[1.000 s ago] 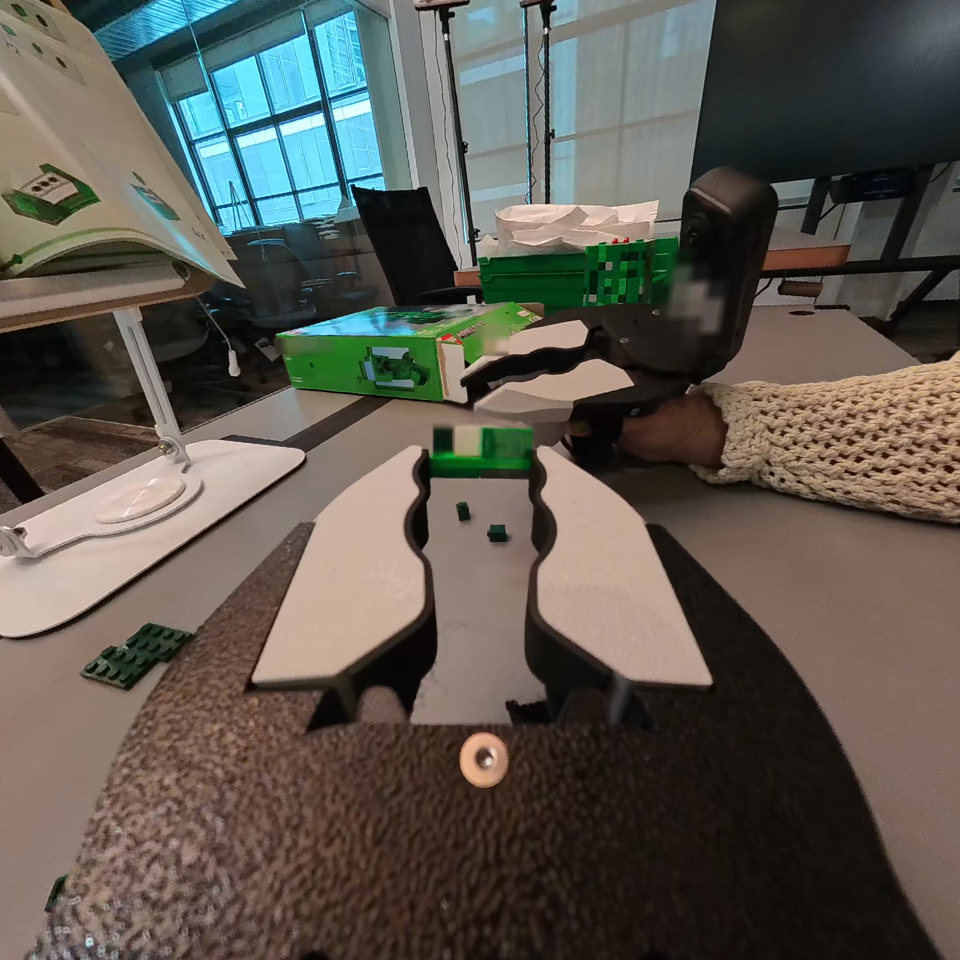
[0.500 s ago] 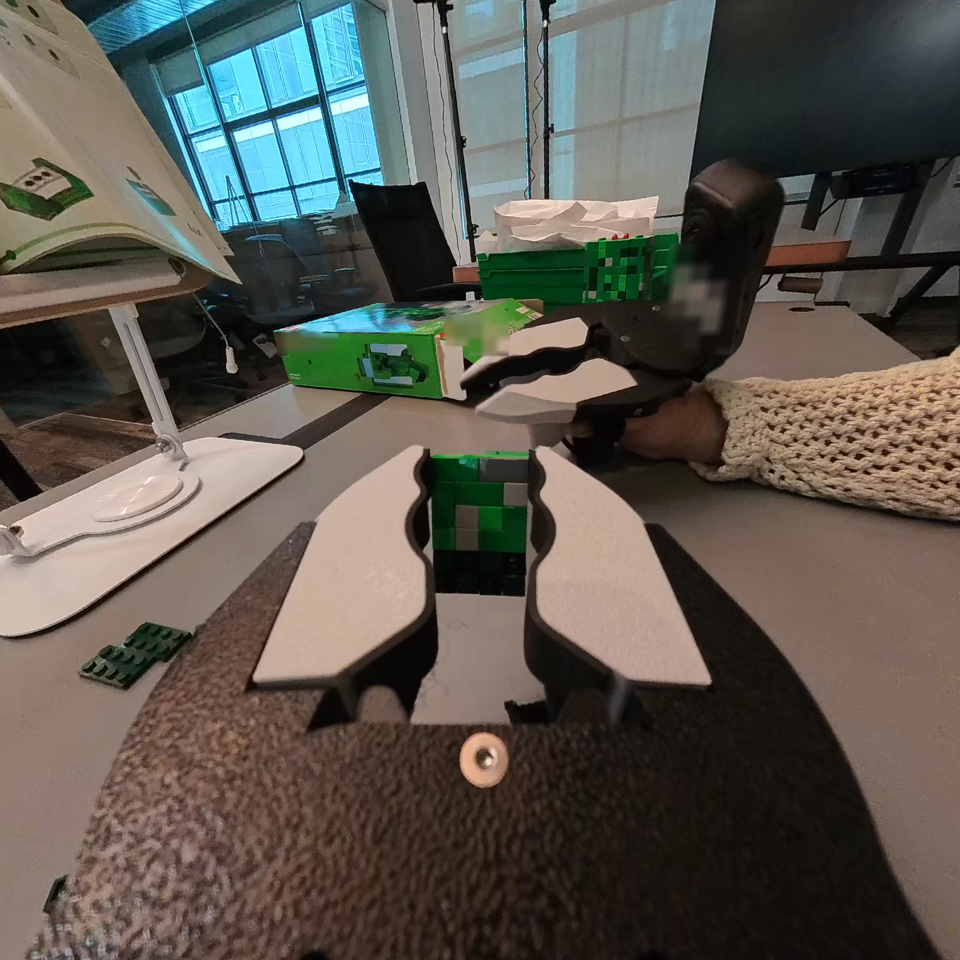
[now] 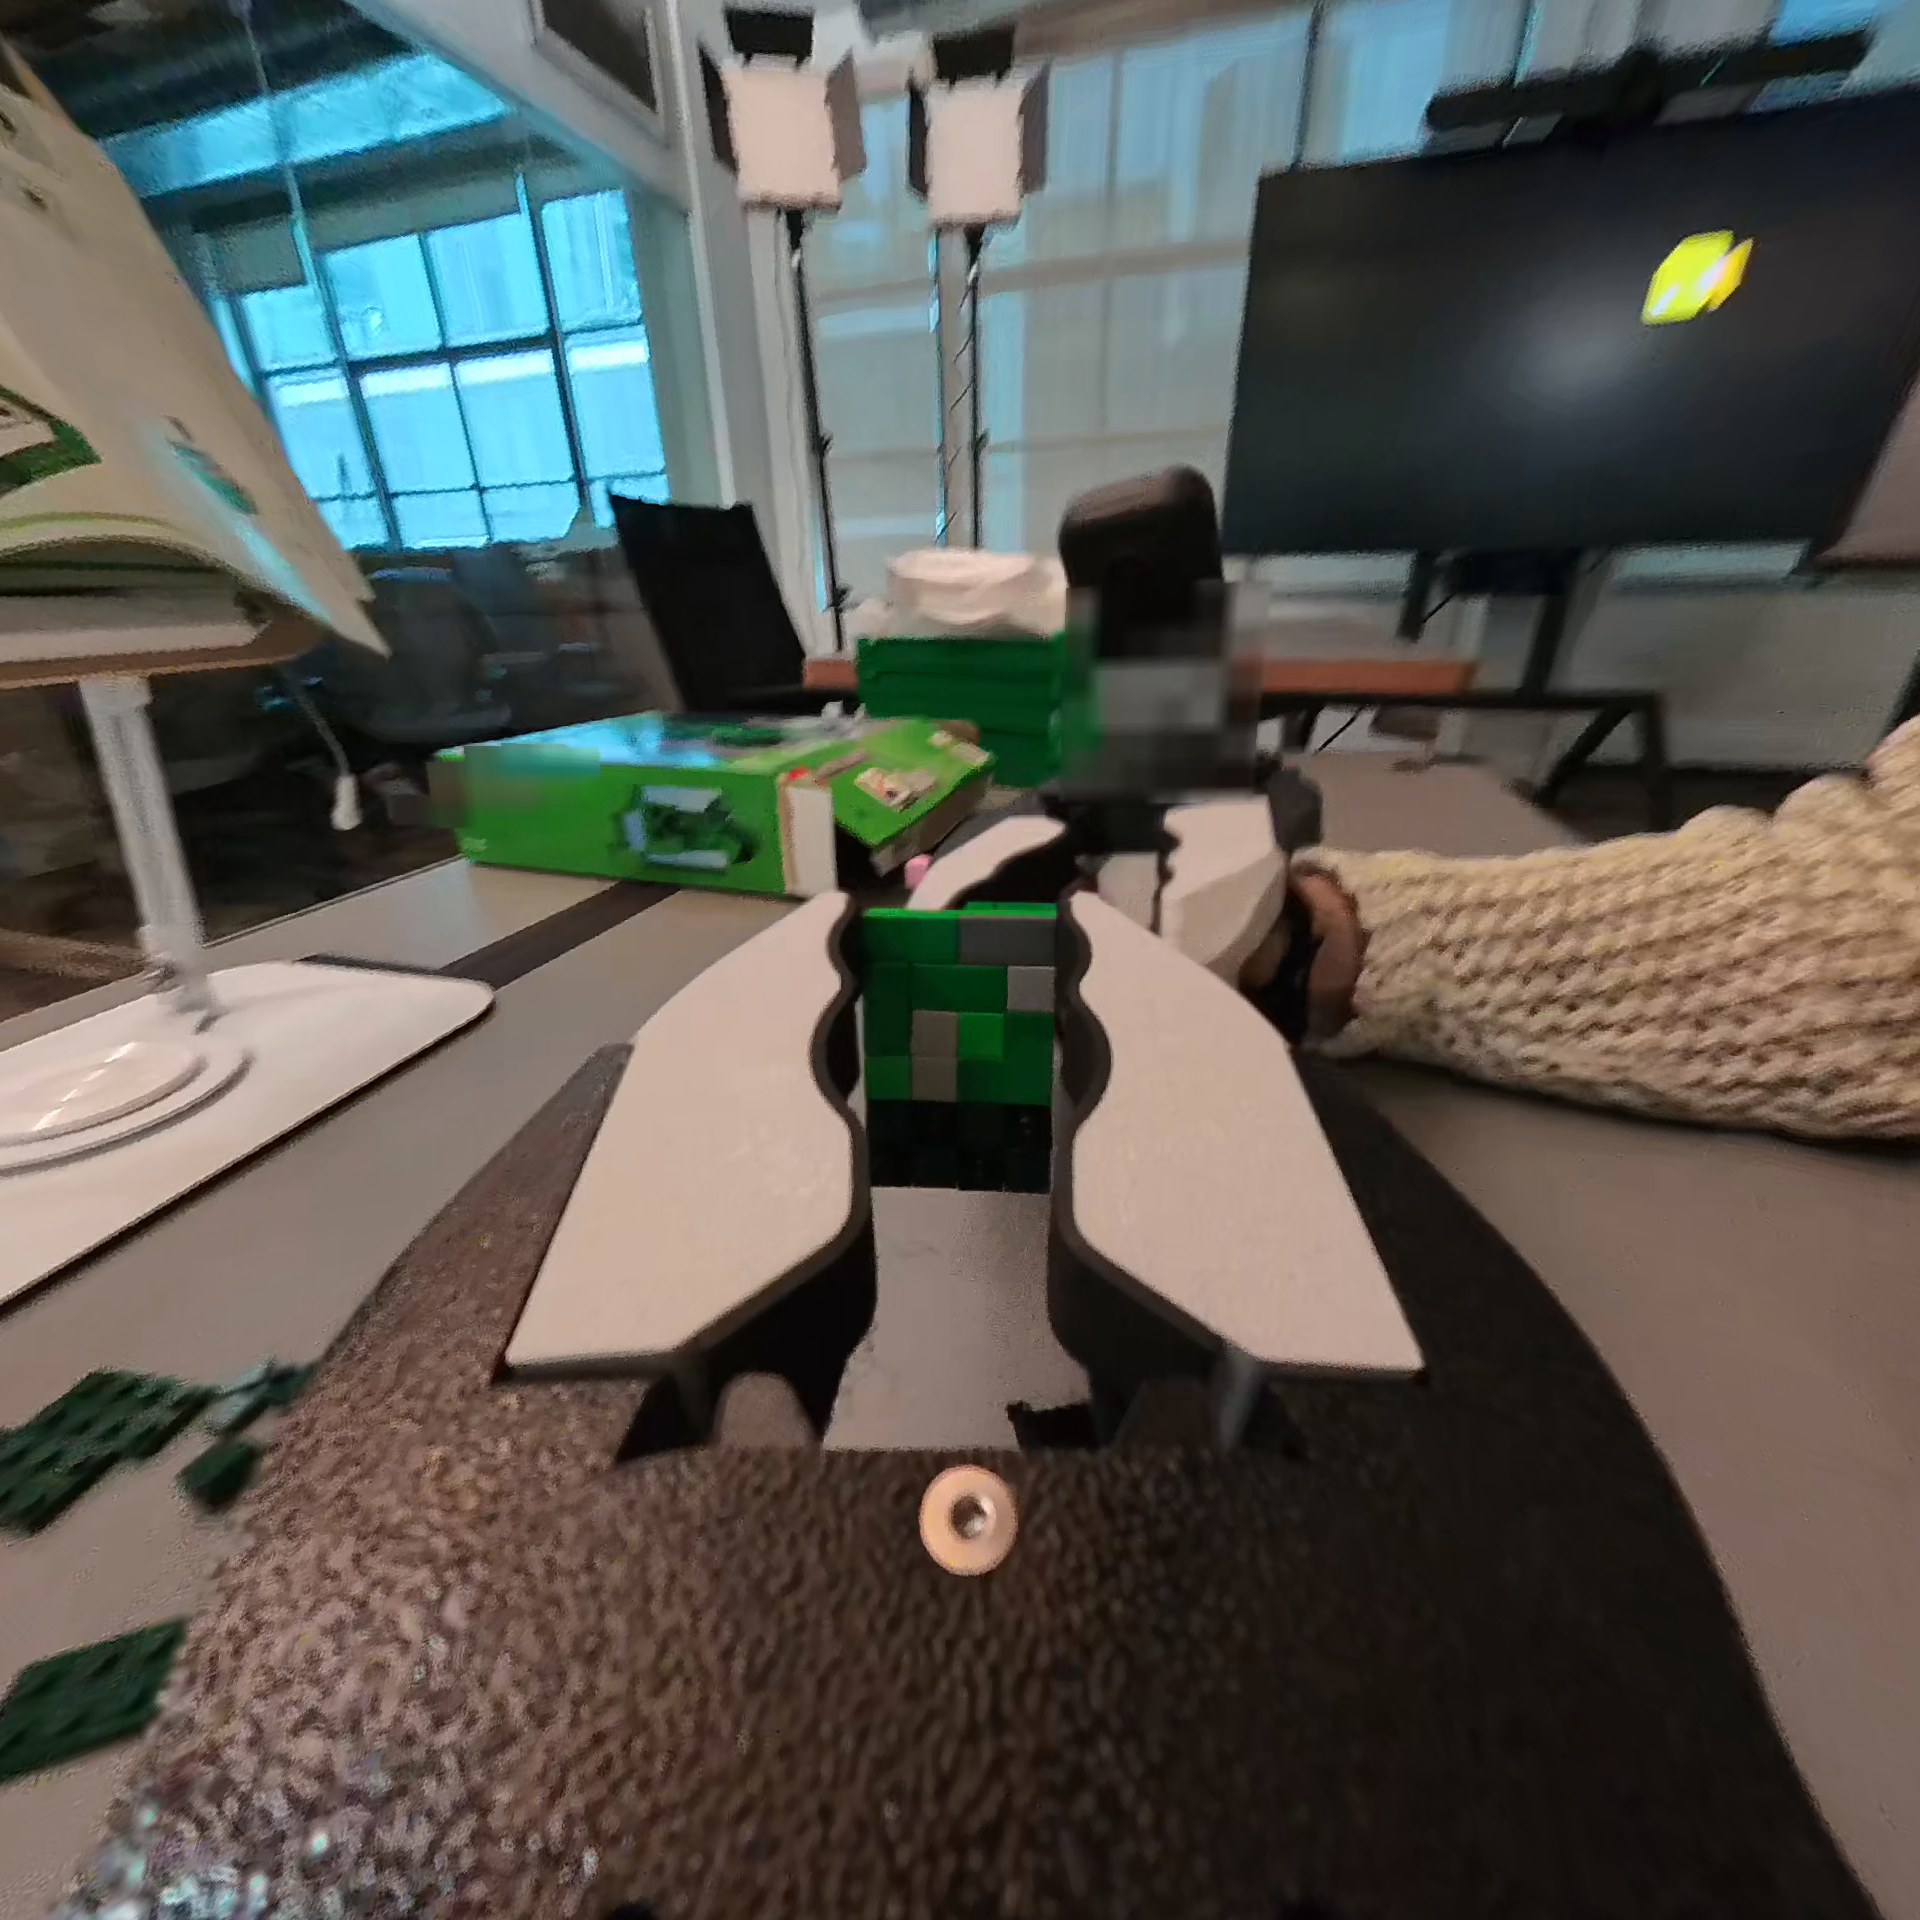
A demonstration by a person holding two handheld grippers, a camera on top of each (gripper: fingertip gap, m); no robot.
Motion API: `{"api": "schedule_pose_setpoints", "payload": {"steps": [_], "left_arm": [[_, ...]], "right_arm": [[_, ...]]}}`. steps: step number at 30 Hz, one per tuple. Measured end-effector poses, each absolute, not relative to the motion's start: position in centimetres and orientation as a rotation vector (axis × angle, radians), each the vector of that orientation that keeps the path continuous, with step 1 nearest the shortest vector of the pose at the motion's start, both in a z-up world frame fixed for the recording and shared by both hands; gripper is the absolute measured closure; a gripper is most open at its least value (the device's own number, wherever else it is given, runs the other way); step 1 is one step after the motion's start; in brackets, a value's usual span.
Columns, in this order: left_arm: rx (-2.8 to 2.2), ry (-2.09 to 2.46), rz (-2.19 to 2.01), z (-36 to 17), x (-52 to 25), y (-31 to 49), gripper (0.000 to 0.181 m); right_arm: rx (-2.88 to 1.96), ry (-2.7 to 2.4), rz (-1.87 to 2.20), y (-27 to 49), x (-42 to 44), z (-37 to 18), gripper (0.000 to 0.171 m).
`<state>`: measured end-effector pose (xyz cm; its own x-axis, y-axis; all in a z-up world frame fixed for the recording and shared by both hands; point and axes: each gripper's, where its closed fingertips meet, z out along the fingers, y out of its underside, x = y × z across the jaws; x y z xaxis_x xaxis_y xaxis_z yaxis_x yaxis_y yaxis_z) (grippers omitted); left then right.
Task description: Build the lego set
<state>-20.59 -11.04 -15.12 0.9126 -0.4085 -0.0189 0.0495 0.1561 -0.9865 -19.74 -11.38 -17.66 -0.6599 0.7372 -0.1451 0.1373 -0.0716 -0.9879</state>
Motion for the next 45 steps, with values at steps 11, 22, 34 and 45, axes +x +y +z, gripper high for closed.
{"api": "schedule_pose_setpoints", "payload": {"steps": [11,22,34,45], "left_arm": [[-1.064,0.023,-0.587,-11.7,-24.3,-13.1,0.147],[-1.016,-0.036,-0.65,-11.7,-25.2,-13.1,0.147],[-1.097,0.109,-0.569,-12.3,-22.5,-12.2,0.147],[-1.144,0.143,-0.576,-12.8,-21.9,-11.9,0.147]], "right_arm": [[-0.921,-1.572,0.976,-13.4,-23.3,-17.9,0.097],[-0.854,-1.503,0.866,-13.8,-23.6,-17.0,0.12],[-0.893,-1.448,0.844,-12.5,-23.7,-16.7,0.124],[-0.552,-1.391,0.368,-10.3,-22.0,-15.2,0.153]]}}
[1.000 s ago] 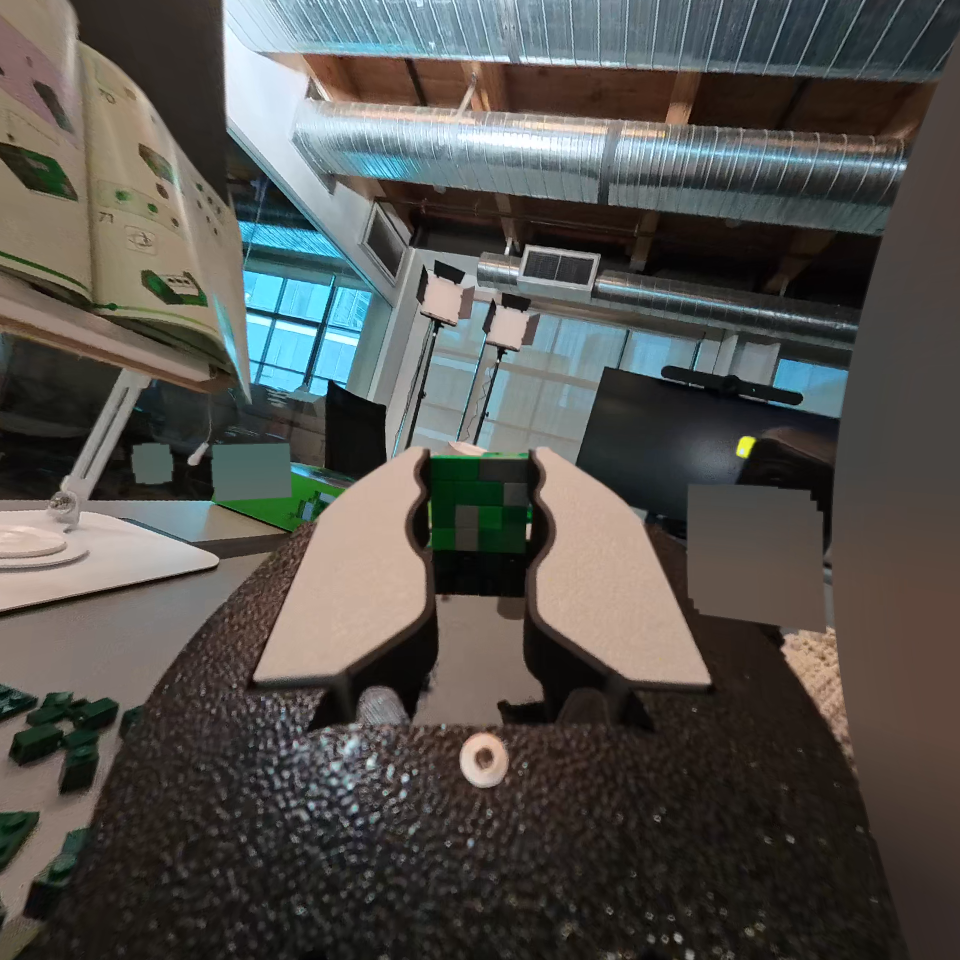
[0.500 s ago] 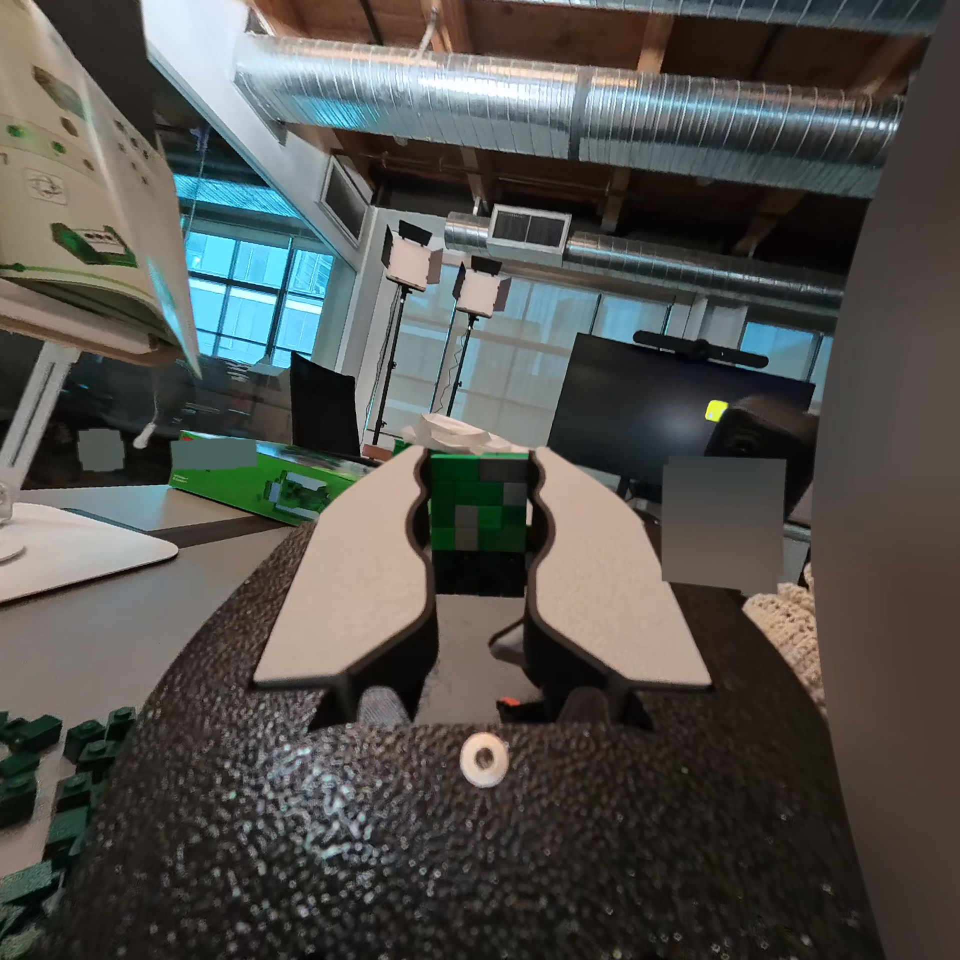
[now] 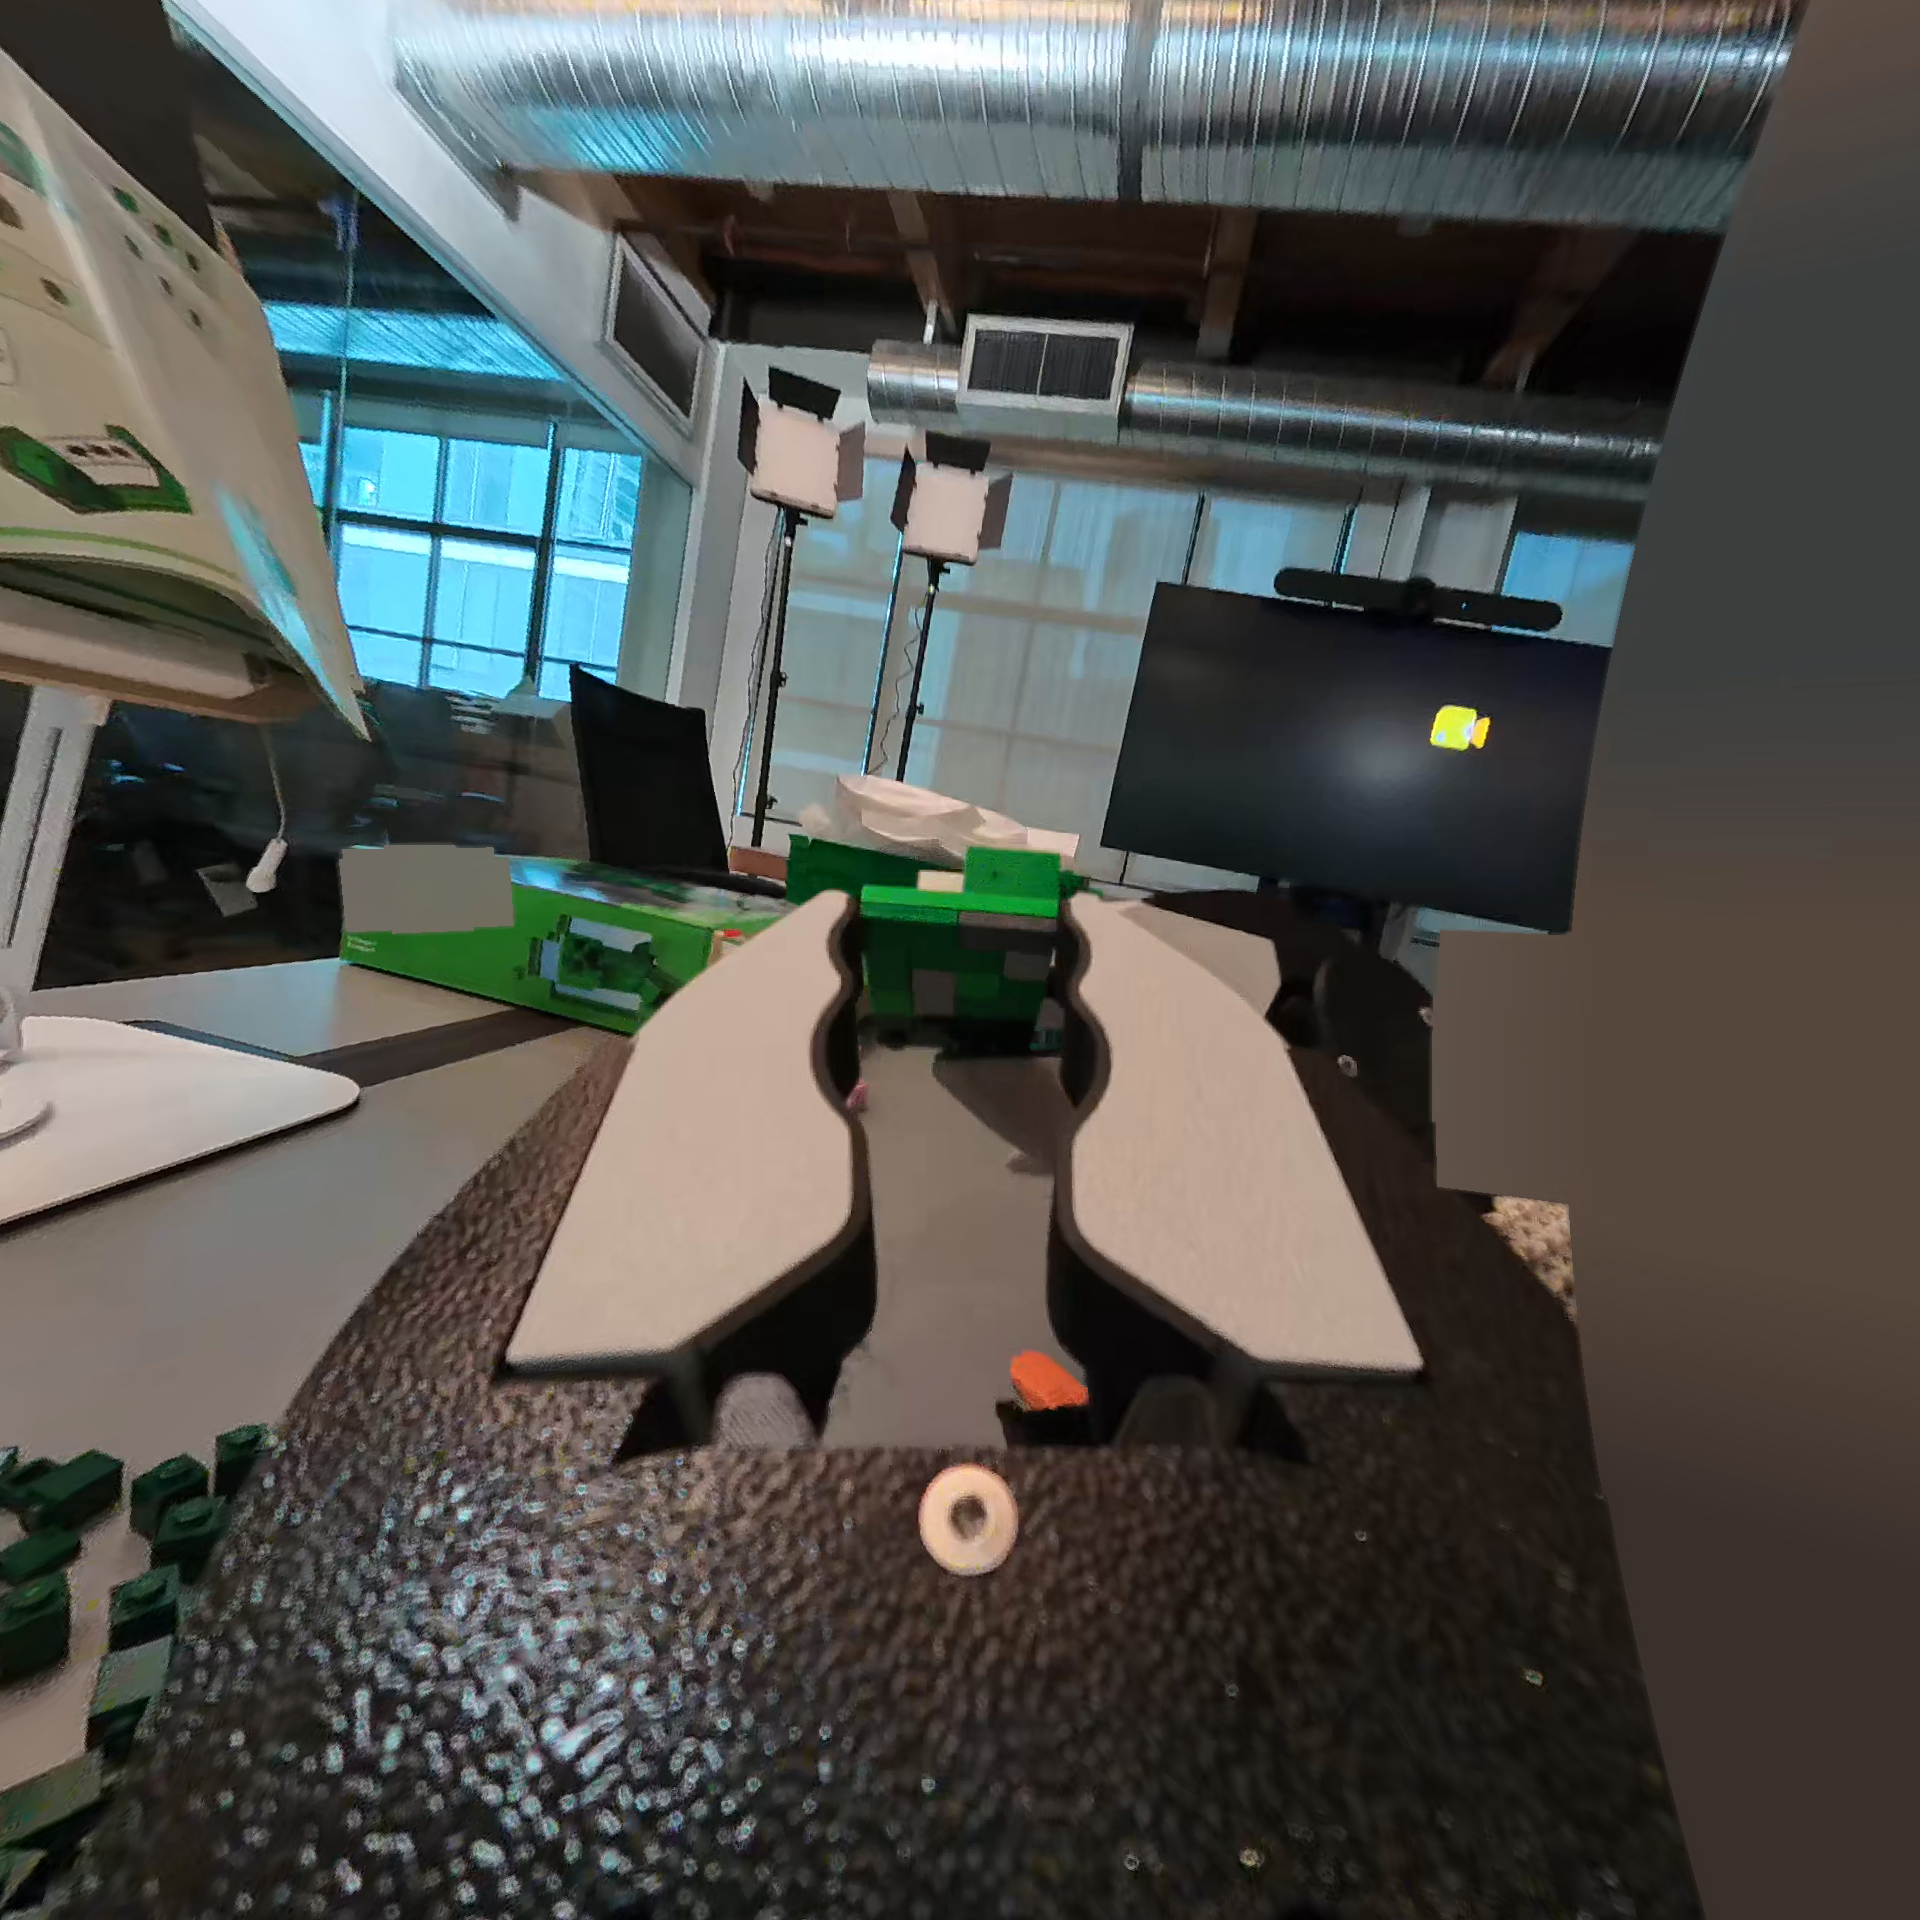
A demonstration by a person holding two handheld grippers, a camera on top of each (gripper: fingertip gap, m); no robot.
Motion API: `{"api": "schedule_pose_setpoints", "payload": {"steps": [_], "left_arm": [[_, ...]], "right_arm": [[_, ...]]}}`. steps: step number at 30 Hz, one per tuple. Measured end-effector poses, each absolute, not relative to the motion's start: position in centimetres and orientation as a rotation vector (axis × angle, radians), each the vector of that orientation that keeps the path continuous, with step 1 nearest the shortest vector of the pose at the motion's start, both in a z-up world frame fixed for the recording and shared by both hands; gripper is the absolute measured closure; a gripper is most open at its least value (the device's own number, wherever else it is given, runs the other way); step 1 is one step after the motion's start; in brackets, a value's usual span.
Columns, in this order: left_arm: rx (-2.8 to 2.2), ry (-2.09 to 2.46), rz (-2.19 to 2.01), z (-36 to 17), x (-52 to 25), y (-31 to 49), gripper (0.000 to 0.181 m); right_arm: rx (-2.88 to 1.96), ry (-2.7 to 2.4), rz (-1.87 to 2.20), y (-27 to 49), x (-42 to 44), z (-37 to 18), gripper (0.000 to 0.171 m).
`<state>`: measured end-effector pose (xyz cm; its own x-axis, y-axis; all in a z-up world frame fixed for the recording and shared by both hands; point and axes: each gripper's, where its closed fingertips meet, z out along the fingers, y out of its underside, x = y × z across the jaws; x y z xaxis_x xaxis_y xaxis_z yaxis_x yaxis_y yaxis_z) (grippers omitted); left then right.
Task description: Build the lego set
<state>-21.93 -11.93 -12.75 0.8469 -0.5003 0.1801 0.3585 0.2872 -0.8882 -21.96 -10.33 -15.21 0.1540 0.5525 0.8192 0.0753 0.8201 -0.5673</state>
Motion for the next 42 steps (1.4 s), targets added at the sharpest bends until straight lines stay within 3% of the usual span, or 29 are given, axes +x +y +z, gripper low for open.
{"api": "schedule_pose_setpoints", "payload": {"steps": [15,17,19,29,35,42], "left_arm": [[-1.269,0.232,-0.511,-14.0,-20.1,-10.9,0.122],[-1.264,0.229,-0.517,-14.0,-20.1,-11.0,0.128],[-1.252,0.234,-0.526,-13.9,-20.1,-11.2,0.146],[-1.233,0.24,-0.573,-13.7,-20.1,-11.5,0.146],[-1.187,0.164,-0.59,-13.2,-21.5,-12.0,0.147],[-1.193,0.149,-0.565,-13.3,-22.0,-12.0,0.147]], "right_arm": [[-0.455,-1.342,0.295,-9.7,-21.3,-14.5,0.153],[-0.434,-1.34,0.301,-10.0,-21.2,-14.5,0.153],[-0.415,-1.347,0.297,-10.3,-21.3,-14.6,0.153],[-0.382,-1.324,0.317,-10.8,-21.1,-14.3,0.153],[-0.351,-1.315,0.341,-11.2,-20.9,-14.1,0.134],[-0.567,-1.272,0.415,-5.8,-20.3,-14.2,0.135]]}}
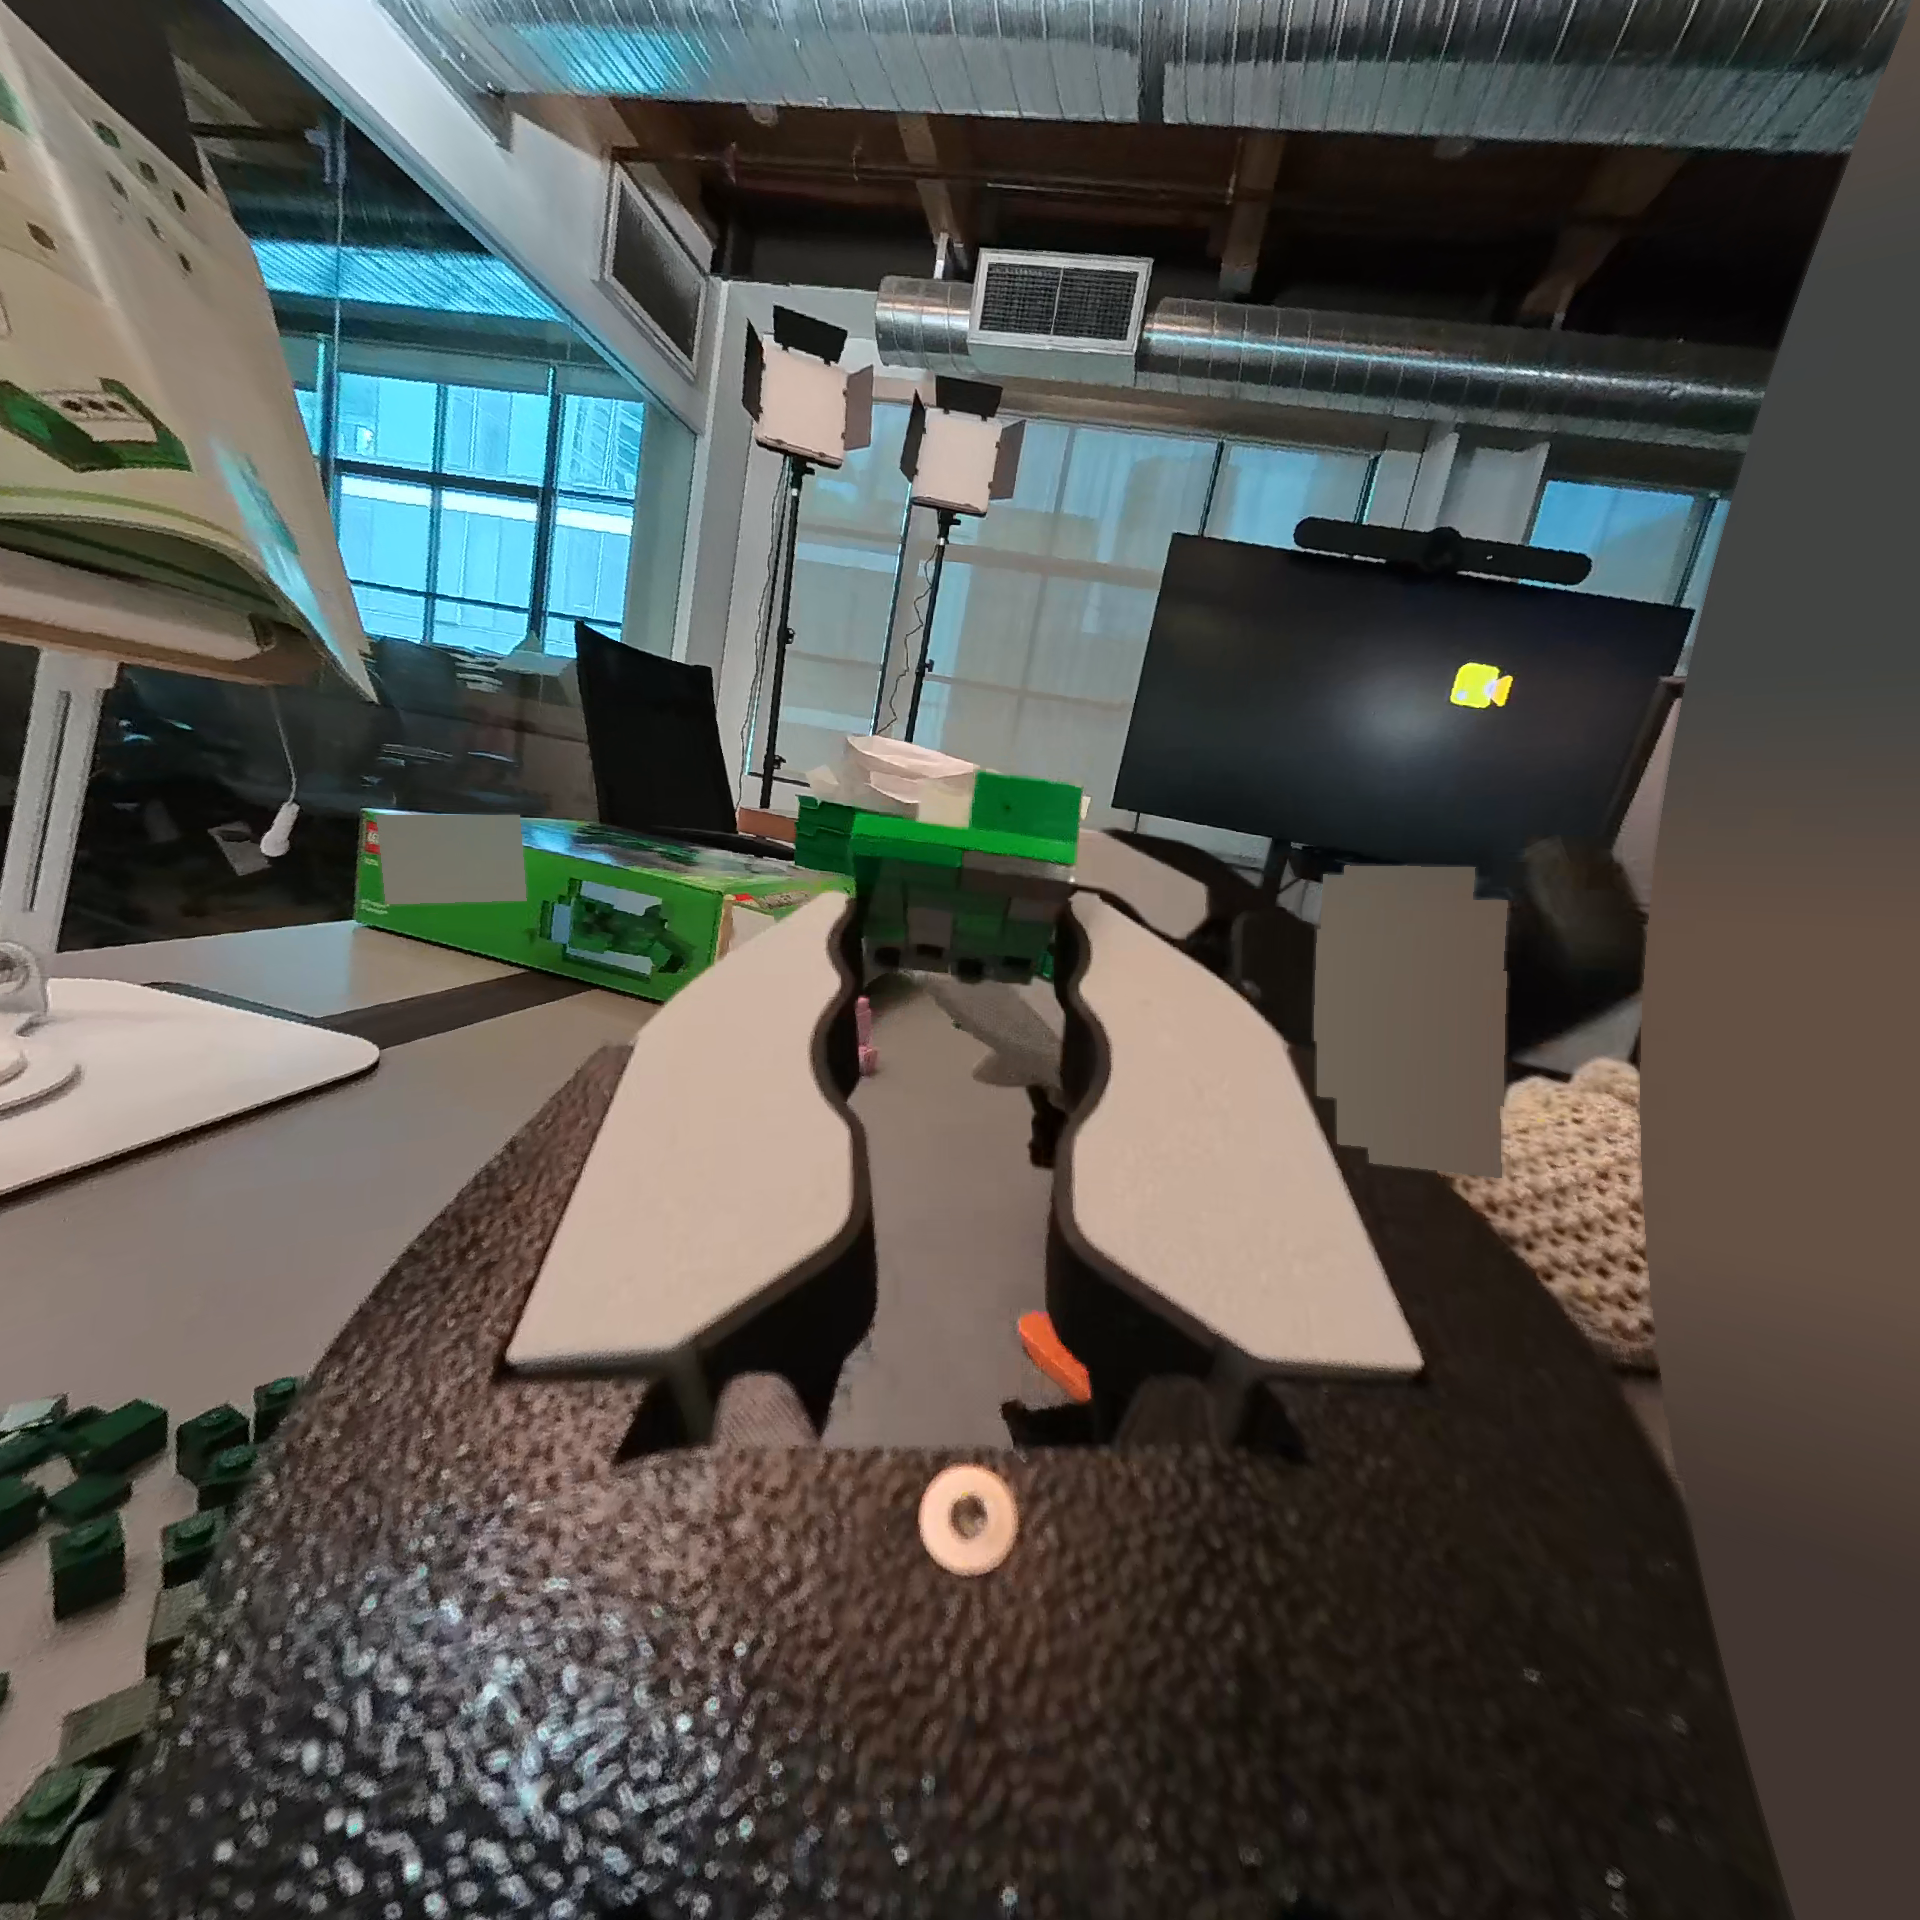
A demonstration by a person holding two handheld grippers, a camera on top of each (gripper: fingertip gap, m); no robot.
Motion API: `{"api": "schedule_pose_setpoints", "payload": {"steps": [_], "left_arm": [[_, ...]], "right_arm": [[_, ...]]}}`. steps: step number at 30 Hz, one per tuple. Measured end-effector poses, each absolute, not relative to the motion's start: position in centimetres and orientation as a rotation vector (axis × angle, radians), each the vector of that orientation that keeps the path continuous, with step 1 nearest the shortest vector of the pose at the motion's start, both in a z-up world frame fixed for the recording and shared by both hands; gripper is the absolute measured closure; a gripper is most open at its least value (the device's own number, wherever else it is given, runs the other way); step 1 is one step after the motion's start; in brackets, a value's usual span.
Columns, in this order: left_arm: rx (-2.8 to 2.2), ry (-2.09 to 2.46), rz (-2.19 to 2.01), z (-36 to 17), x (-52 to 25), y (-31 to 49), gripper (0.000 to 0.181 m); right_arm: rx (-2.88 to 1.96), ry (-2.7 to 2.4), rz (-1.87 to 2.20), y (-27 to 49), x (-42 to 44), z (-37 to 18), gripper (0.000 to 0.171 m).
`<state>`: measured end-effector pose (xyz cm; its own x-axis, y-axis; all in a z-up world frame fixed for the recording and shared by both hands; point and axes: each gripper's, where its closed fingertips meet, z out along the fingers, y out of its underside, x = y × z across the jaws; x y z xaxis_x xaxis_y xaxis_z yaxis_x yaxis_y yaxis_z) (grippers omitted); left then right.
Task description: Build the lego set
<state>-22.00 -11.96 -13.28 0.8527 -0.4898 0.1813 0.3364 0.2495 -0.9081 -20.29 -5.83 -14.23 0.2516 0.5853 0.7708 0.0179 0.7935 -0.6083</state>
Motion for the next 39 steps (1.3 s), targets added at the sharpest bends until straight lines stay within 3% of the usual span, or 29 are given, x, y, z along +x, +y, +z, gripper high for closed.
{"api": "schedule_pose_setpoints", "payload": {"steps": [7,26,39], "left_arm": [[-1.203,0.163,-0.576,-13.4,-21.7,-11.9,0.147],[-1.189,0.176,-0.583,-13.3,-21.6,-12.0,0.147],[-1.118,0.258,-0.505,-12.9,-20.8,-12.3,0.147]], "right_arm": [[-0.869,-1.167,0.568,-0.5,-19.4,-15.1,0.143],[-0.92,-1.229,0.572,-0.4,-19.9,-16.5,0.152],[-1.282,-1.528,0.895,0.6,-19.6,-21.0,0.156]]}}
